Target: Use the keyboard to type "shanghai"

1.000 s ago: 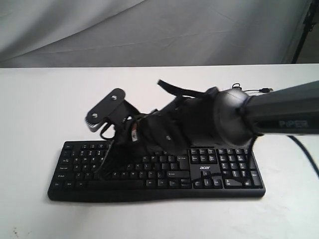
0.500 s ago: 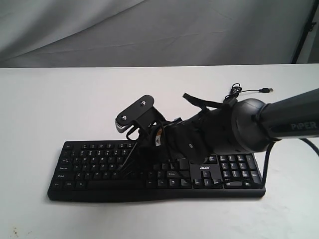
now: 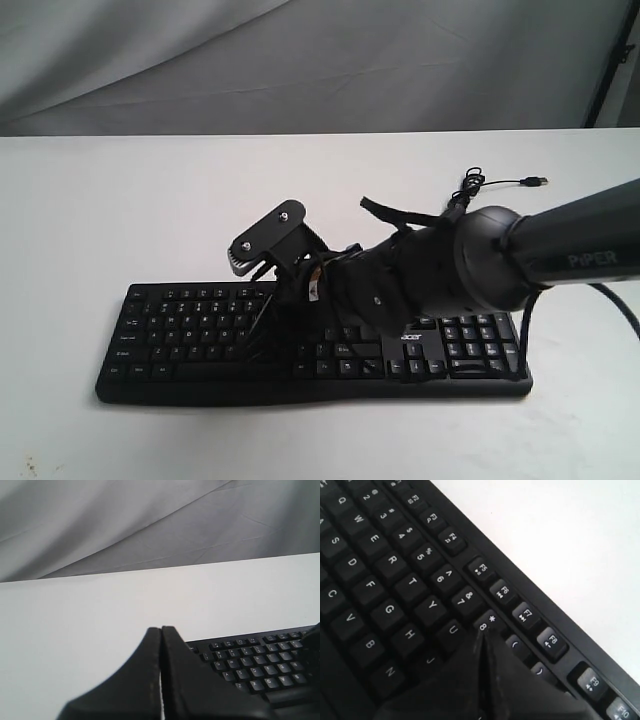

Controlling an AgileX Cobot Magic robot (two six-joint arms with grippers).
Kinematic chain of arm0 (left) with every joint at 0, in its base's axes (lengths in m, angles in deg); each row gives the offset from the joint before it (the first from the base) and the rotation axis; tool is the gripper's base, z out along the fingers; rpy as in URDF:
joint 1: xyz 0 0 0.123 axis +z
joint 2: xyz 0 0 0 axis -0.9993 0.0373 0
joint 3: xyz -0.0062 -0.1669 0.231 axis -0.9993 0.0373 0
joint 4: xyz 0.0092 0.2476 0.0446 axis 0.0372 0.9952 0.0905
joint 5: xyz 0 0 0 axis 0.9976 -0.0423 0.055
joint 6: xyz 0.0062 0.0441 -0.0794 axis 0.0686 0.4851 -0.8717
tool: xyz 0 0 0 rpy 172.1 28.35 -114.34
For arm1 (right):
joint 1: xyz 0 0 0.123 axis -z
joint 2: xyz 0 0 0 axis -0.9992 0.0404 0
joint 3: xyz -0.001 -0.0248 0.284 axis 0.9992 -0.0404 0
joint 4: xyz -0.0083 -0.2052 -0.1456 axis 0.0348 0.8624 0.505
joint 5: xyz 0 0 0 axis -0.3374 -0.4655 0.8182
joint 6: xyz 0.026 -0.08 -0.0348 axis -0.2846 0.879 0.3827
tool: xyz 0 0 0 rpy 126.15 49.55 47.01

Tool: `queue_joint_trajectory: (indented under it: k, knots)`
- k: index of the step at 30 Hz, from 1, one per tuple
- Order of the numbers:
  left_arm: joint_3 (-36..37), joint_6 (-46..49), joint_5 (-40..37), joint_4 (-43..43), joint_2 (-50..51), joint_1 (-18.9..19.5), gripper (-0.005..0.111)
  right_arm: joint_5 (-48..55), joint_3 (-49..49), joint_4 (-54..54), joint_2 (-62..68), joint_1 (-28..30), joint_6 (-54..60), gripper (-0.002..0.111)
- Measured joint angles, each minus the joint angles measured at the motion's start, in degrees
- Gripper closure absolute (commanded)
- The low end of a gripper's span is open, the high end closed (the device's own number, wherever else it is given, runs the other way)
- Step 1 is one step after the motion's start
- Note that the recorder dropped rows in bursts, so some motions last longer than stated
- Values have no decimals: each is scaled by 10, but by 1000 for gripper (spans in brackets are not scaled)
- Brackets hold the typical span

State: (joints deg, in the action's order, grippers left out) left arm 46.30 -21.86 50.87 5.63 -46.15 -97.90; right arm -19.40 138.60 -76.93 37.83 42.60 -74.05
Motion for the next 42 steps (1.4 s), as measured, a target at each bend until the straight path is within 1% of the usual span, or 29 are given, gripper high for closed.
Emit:
queue_joint_trajectory:
  k: [7, 10, 13, 20, 23, 27, 32, 42]
  knots:
    - [0, 0, 0, 0, 0, 0, 107, 34, 0, 10, -47, -1, -1, 108]
    - [0, 0, 0, 0, 0, 0, 107, 38, -16, 16, -79, -5, -3, 108]
    - [0, 0, 0, 0, 0, 0, 107, 29, -58, 18, -133, -14, -3, 108]
    - [0, 0, 0, 0, 0, 0, 107, 10, -233, 15, -304, -49, -28, 108]
    - [0, 0, 0, 0, 0, 0, 107, 10, -289, 13, -356, -55, -35, 108]
    - [0, 0, 0, 0, 0, 0, 107, 9, -334, 13, -407, -56, -40, 108]
    - [0, 0, 0, 0, 0, 0, 107, 7, -367, 13, -479, -56, -40, 108]
    - [0, 0, 0, 0, 0, 0, 107, 9, -426, 13, -673, -73, -44, 108]
